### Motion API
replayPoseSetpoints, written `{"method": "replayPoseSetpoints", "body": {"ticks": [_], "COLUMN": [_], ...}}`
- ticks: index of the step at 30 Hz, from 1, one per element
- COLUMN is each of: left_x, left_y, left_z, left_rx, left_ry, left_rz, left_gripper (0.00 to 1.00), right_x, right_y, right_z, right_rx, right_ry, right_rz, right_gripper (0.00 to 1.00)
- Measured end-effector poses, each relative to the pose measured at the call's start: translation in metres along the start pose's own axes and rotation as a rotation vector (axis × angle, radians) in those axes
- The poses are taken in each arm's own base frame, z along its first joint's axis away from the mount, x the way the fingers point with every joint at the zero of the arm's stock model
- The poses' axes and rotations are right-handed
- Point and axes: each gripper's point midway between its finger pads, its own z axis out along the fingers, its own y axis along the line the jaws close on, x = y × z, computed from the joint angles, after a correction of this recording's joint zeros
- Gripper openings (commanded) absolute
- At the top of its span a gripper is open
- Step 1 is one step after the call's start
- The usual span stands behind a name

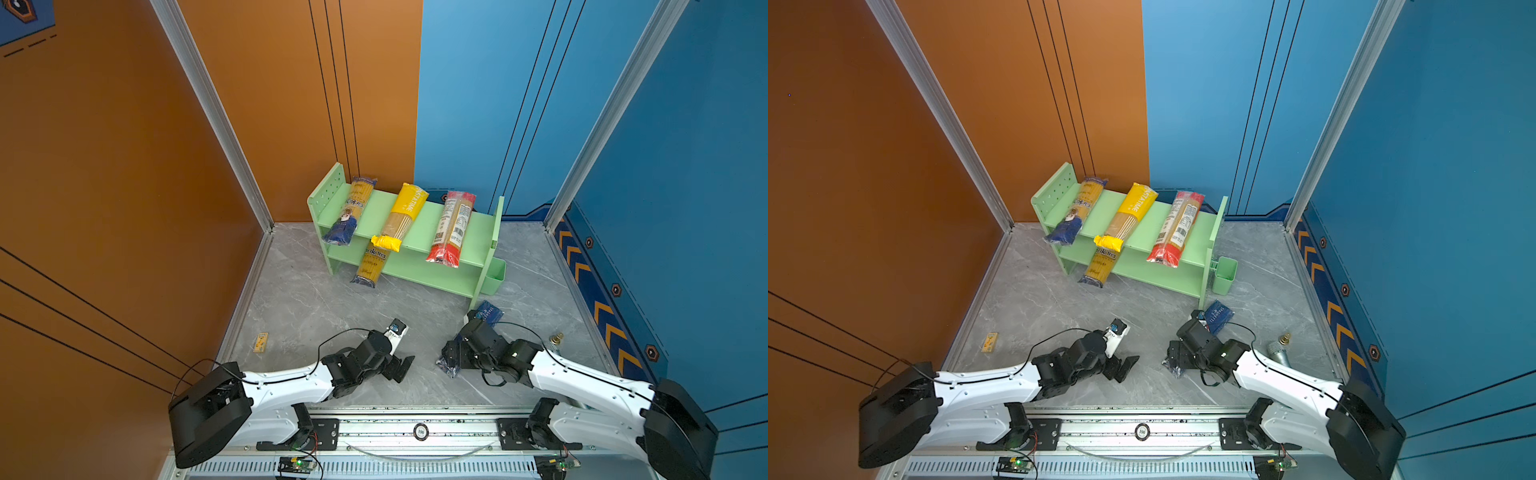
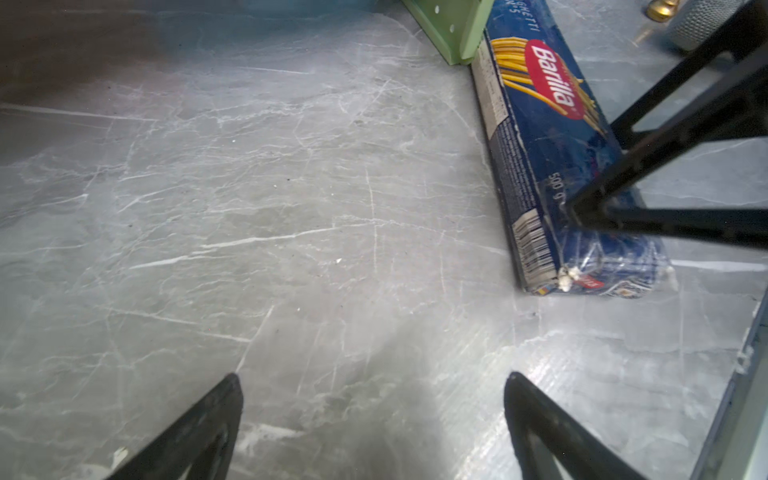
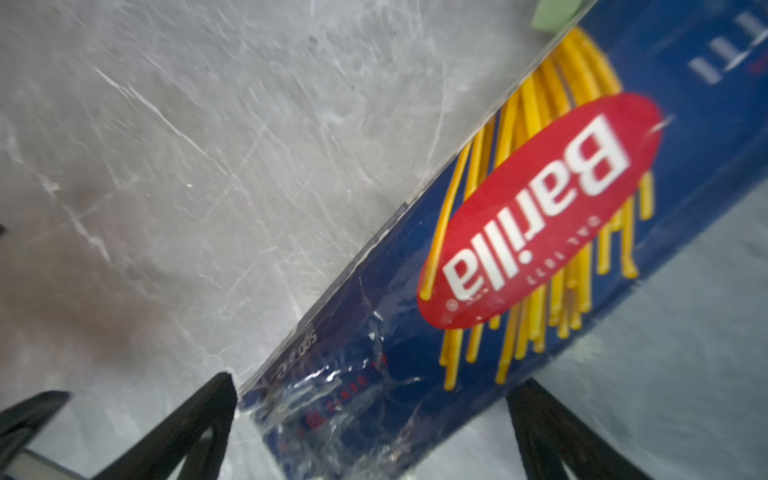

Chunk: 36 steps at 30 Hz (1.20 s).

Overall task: Place and organize the pasta boxes and bags onto the shelf
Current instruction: 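Grasp the blue Barilla box with the right gripper and lift it, then carry the Barilla box toward the left gripper while the left gripper reaches to it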

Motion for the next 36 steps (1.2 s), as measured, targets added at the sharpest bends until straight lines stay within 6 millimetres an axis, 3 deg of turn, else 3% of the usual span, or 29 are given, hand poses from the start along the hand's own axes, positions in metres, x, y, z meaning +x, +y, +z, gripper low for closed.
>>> {"method": "replayPoseSetpoints", "body": {"ticks": [6, 15, 20, 36], "left_x": [-0.008, -0.024, -0.032, -0.034], "left_y": [-0.026, -0.070, -0.088, -0.112], "left_z": [0.013, 0.041, 0.052, 0.091], "left_rx": [0.032, 0.071, 0.081, 0.119], "left_ry": [-0.004, -0.027, -0.047, -0.072], "left_rz": [0.045, 0.113, 0.146, 0.160], "left_gripper": [0.98, 0.98, 0.98, 0.98], "right_x": [-0.022, -0.019, -0.018, -0.013], "right_y": [-0.030, -0.077, -0.084, -0.096], "right_z": [-0.030, -0.038, -0.039, -0.039], "right_rx": [-0.004, 0.067, 0.067, 0.068], "right_ry": [-0.110, -0.138, -0.139, -0.138], "right_rz": [0.117, 0.268, 0.302, 0.342], "right_gripper": [1.00, 1.00, 1.00, 1.00]}}
